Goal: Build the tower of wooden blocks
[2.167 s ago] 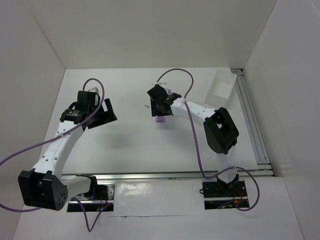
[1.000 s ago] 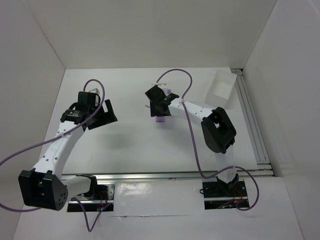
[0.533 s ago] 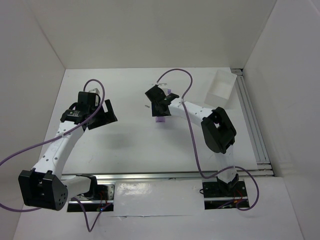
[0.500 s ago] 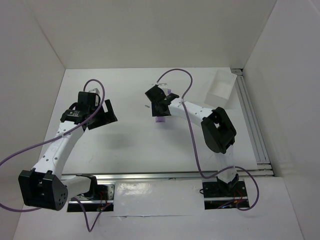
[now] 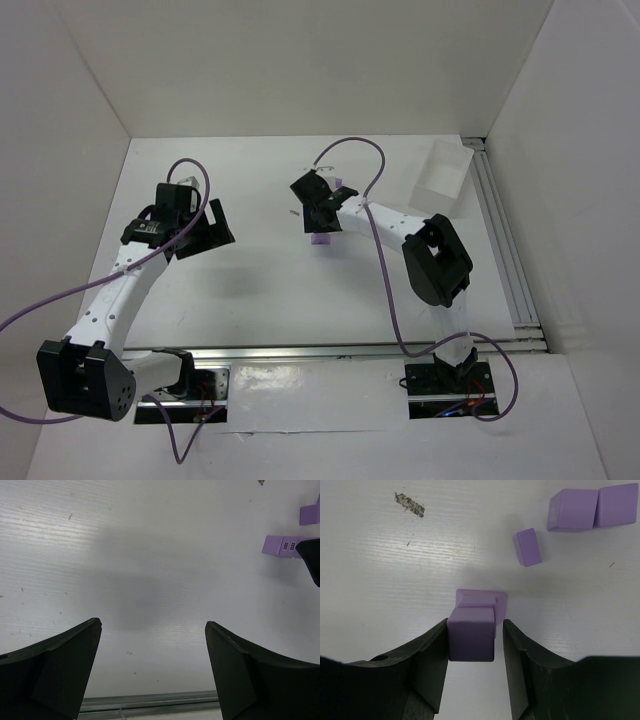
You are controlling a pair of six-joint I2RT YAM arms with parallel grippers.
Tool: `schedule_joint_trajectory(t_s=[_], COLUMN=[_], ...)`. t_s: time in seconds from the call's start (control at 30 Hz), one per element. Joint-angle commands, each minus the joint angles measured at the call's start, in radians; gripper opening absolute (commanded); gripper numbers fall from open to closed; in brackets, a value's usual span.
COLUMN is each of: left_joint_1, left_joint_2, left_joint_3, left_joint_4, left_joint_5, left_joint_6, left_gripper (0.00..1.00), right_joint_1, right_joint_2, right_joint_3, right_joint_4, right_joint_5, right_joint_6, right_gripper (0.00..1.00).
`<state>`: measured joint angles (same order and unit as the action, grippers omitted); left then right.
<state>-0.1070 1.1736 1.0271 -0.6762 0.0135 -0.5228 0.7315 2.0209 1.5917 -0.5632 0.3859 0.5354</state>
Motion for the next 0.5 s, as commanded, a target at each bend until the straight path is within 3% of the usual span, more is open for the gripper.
schedule_joint_trajectory(t_s=[0.0, 0.47], left_joint_1=[0.006, 0.006], left_joint_2=[-0.014, -0.014], left_joint_3=[0.002, -0.007], left_joint_4=[0.021, 0.021], left_joint_5=[0.011, 0.011], left_joint_6=[0.02, 0.02], left_gripper=[0.98, 0.98], right_joint_1=[0.008, 0.008], right_joint_2=[0.01, 0.019], right_joint_3=[0.024, 0.024], right_joint_4=[-0.029, -0.029], right_joint_5=[0.027, 0.027], right_joint_6=[0.015, 0.015], right_gripper=[0.52, 0.52])
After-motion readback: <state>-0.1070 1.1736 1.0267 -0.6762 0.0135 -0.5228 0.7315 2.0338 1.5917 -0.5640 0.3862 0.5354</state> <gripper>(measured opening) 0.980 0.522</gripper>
